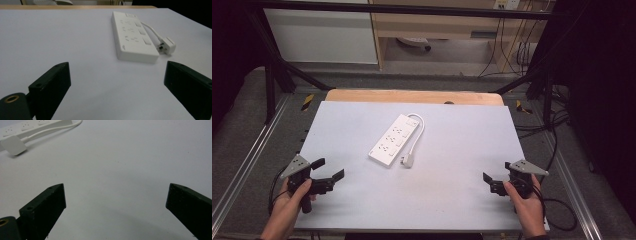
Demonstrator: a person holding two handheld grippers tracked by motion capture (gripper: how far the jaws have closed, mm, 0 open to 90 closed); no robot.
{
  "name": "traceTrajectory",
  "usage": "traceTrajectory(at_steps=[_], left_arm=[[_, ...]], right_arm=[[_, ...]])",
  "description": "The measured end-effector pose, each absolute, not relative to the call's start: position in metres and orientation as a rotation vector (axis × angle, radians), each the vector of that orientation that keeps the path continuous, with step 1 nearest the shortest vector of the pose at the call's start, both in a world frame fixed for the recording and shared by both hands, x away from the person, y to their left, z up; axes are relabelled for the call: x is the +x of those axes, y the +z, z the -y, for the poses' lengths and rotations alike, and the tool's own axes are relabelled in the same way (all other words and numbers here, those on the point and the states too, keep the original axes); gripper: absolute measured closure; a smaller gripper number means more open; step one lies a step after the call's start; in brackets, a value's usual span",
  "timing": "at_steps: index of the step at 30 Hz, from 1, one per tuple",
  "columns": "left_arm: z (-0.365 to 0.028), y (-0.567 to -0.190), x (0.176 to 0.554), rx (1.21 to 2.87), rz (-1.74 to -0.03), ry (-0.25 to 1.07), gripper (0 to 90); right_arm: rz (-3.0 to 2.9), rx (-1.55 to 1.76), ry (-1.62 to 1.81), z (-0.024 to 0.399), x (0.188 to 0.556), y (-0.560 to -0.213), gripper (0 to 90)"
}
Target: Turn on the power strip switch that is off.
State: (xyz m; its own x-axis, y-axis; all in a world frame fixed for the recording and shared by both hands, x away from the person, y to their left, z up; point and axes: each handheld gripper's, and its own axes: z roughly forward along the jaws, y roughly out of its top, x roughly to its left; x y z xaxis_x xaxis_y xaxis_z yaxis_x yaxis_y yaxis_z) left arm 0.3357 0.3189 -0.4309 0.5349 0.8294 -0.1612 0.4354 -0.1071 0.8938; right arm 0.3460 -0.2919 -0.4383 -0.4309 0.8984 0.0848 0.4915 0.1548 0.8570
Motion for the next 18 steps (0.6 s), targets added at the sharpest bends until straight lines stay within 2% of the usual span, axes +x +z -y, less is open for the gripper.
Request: traceTrajectory(at_steps=[12,18], left_arm=[[-0.321,-0.444,0.323,1.826,-1.064,0.449,7.3],[-0.338,-0.444,0.319,1.744,-1.129,0.468,9.4]], right_arm=[[-2.032,1.339,1.158,0.287,0.351,-0.446,2.5],[-2.064,1.367,1.092,0.285,0.353,-0.453,2.5]])
